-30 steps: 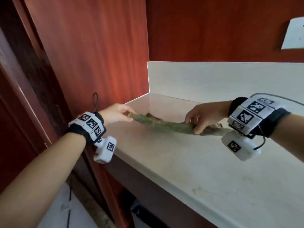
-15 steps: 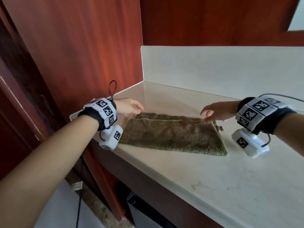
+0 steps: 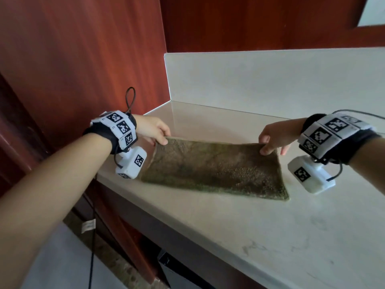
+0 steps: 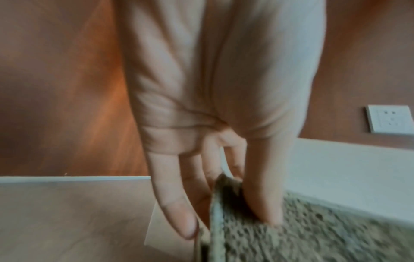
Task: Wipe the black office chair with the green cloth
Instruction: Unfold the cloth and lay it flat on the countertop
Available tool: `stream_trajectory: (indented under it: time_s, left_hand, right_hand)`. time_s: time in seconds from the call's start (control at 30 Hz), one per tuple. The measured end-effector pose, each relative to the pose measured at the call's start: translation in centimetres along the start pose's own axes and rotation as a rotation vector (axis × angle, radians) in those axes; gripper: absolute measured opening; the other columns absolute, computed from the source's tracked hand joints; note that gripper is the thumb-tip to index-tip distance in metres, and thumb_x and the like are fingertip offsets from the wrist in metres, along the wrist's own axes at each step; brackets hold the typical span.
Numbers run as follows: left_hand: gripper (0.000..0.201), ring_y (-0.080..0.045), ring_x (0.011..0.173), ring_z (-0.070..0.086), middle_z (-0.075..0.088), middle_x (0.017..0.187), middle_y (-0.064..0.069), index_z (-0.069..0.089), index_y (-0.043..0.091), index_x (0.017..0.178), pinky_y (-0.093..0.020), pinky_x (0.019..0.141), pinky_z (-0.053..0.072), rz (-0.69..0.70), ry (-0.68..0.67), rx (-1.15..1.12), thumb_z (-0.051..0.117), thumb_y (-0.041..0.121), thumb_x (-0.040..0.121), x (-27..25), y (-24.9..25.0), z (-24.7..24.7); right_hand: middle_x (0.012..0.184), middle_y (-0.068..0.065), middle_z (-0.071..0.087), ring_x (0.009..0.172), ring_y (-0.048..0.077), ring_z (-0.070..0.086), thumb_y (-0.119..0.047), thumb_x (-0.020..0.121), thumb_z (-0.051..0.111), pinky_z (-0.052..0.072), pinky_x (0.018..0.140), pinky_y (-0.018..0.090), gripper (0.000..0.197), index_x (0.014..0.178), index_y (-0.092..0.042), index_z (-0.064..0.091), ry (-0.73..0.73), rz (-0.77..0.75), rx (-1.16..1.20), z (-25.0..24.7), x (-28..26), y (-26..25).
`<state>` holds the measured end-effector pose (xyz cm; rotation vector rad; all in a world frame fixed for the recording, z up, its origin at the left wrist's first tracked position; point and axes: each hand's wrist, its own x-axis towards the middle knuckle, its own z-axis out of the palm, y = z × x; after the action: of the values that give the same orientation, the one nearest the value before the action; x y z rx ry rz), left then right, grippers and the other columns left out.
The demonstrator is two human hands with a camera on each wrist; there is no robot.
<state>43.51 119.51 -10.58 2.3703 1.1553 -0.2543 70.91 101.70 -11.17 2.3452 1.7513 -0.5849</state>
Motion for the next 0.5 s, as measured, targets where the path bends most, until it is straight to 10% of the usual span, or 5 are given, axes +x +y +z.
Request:
stream_trajectory:
  time_s: [0.17, 0.3, 0.5]
  left_hand:
    - [0.015, -0.011, 0.075, 0.057, 0.056, 0.09, 0.002, 0.058, 0.014, 0.101, -0.018, 0.061, 0.053, -0.035, 0.069, 0.069, 0.065, 0.011, 0.088, 2.1, -0.1, 1.0]
    - [0.032, -0.02, 0.105, 0.055, 0.05, 0.112, 0.003, 0.052, 0.018, 0.115, -0.03, 0.075, 0.053, -0.068, 0.049, 0.14, 0.067, 0.016, 0.087, 2.5, -0.8, 1.5]
    - [0.031, -0.011, 0.07, 0.052, 0.053, 0.093, 0.0, 0.054, 0.009, 0.119, -0.02, 0.061, 0.048, -0.034, 0.013, 0.144, 0.063, 0.019, 0.09, 2.2, -0.6, 1.2]
  right_hand:
    - [0.095, 0.011, 0.067, 0.076, 0.018, 0.064, -0.025, 0.09, 0.062, 0.051, 0.06, 0.026, 0.033, 0.118, -0.009, 0.055, 0.019, 0.053, -0.063, 0.7, 0.9, -0.3]
    - [0.114, 0.009, 0.057, 0.092, 0.022, 0.059, -0.02, 0.087, 0.065, 0.041, 0.052, 0.018, 0.038, 0.122, -0.011, 0.051, 0.081, 0.033, -0.154, 1.2, 1.2, -0.8]
    - [0.121, 0.006, 0.055, 0.112, 0.025, 0.051, -0.018, 0.084, 0.067, 0.041, 0.089, 0.032, 0.03, 0.112, -0.014, 0.058, 0.111, 0.003, -0.121, 0.8, 1.0, -0.6]
